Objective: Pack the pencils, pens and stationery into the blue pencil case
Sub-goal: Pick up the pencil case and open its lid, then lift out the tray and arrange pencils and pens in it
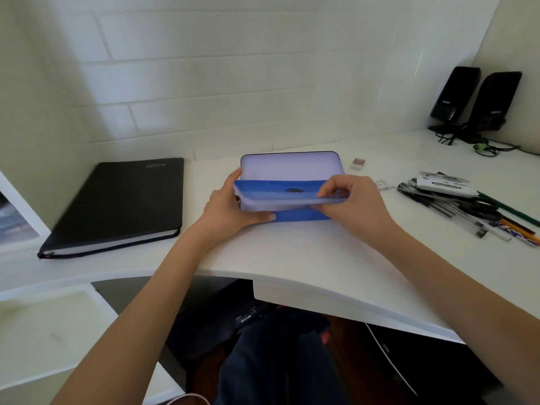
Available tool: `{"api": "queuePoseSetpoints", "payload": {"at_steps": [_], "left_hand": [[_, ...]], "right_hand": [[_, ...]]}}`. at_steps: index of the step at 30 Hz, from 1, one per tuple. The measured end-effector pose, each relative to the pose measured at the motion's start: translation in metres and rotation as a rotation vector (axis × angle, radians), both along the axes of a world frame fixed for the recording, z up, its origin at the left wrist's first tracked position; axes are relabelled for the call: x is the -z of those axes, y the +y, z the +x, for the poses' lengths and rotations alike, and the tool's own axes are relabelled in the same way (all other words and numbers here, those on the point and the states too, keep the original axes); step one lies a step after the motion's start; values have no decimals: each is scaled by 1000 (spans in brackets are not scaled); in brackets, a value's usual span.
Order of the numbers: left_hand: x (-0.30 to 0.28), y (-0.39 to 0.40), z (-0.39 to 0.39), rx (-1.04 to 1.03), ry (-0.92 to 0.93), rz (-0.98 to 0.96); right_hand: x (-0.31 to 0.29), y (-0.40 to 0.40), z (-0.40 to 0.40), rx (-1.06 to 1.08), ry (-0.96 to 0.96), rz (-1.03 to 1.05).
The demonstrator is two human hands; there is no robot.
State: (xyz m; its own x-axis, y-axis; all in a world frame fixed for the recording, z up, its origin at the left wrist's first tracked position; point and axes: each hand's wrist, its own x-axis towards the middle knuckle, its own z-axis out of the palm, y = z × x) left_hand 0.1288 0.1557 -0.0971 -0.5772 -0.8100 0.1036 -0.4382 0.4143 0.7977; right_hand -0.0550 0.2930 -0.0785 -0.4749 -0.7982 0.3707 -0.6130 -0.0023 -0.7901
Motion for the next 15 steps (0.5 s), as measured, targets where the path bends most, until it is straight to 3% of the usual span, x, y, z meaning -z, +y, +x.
{"api": "queuePoseSetpoints", "payload": {"at_steps": [8,12,15], "left_hand": [[4,-6,-7,-103,-134,-136],[2,-15,-17,-208,-319,-329],[2,-27,-24,-246,-392,-361]], "right_hand": [[-10,9,-5,-19,305,-58],[-10,11,-14,-110,327,-4],[-7,12,-21,-82,390,120]]}}
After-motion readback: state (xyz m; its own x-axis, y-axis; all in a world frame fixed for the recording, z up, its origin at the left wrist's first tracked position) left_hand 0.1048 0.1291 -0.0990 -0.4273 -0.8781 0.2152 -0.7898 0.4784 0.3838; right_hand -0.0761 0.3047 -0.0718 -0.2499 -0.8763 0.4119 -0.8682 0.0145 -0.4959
